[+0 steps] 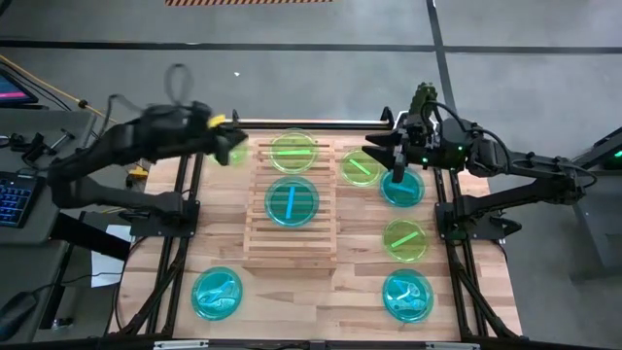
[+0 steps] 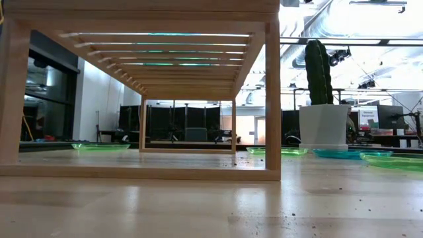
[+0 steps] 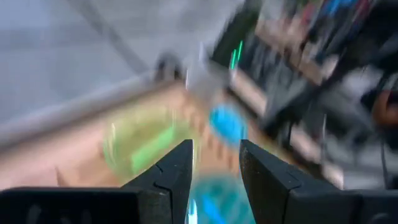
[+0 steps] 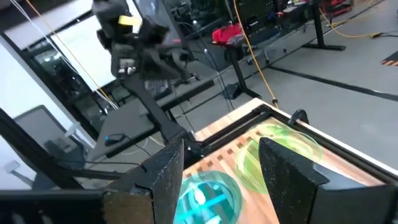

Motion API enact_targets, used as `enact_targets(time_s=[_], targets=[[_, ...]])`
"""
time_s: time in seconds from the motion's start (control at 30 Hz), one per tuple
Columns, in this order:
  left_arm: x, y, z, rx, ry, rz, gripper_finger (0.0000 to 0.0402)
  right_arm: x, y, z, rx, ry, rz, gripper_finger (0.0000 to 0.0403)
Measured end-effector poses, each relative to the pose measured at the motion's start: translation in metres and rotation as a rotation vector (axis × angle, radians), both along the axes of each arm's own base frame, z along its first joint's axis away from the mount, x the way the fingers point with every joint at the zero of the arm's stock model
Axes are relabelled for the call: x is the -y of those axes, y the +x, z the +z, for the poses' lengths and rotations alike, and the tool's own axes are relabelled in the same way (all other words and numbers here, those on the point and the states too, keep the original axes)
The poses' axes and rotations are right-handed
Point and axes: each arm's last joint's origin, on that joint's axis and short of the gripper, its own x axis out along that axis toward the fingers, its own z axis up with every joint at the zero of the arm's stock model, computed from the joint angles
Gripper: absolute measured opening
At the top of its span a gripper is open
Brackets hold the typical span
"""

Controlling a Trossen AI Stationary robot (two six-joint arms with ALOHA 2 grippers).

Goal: Place and stack plates onto a shelf
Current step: Stack the top blue plate on top of the blue plate on the shelf

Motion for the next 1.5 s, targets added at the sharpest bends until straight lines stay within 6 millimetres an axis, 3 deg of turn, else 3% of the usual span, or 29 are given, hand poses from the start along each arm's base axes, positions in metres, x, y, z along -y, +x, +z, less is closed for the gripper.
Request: enact_targets(time_s=[0.1,0.23,0.4,0.63,0.77,0.97,1.2,1.3,1.37,1.5], targets=[[0.007,-0.017,-0.005,0.164,0.121,0.038,0.012,0.0,0.0,0.0,0.004,0.001,0.002,0.0193],[0.013,-0.025,-0.03,0.329,0.169,-0.027,0.012,0.0,0.0,0.001,0.012,0.001,0.002,0.0193],[0.015,-0.023,-0.056,0.377,0.172,-0.109,0.012,0.0,0.0,0.003,0.03,0.004,0.001,0.0193],[0.012,-0.024,-0.057,0.366,0.2,-0.1,0.012,0.001,0.001,-0.005,-0.005,0.161,-0.053,0.0193],[0.012,-0.026,-0.055,0.376,0.204,-0.092,0.012,0.003,-0.001,-0.032,-0.224,0.378,-0.144,0.0193],[0.012,-0.026,-0.056,0.369,0.203,-0.09,0.0119,-0.003,-0.022,-0.089,-0.76,0.606,-0.373,0.0193],[0.011,-0.023,-0.057,0.36,0.201,-0.091,0.0119,-0.016,-0.042,-0.171,-1.037,0.797,-0.555,0.0193],[0.011,-0.024,-0.057,0.363,0.202,-0.09,0.0119,-0.02,-0.059,-0.2,-1.055,0.901,-0.67,0.0193],[0.011,-0.024,-0.057,0.365,0.198,-0.09,0.0119,-0.019,-0.066,-0.212,-0.967,0.958,-0.754,0.0193],[0.011,-0.025,-0.056,0.374,0.187,-0.087,0.0119,-0.015,-0.067,-0.221,-0.75,0.996,-0.893,0.0193]])
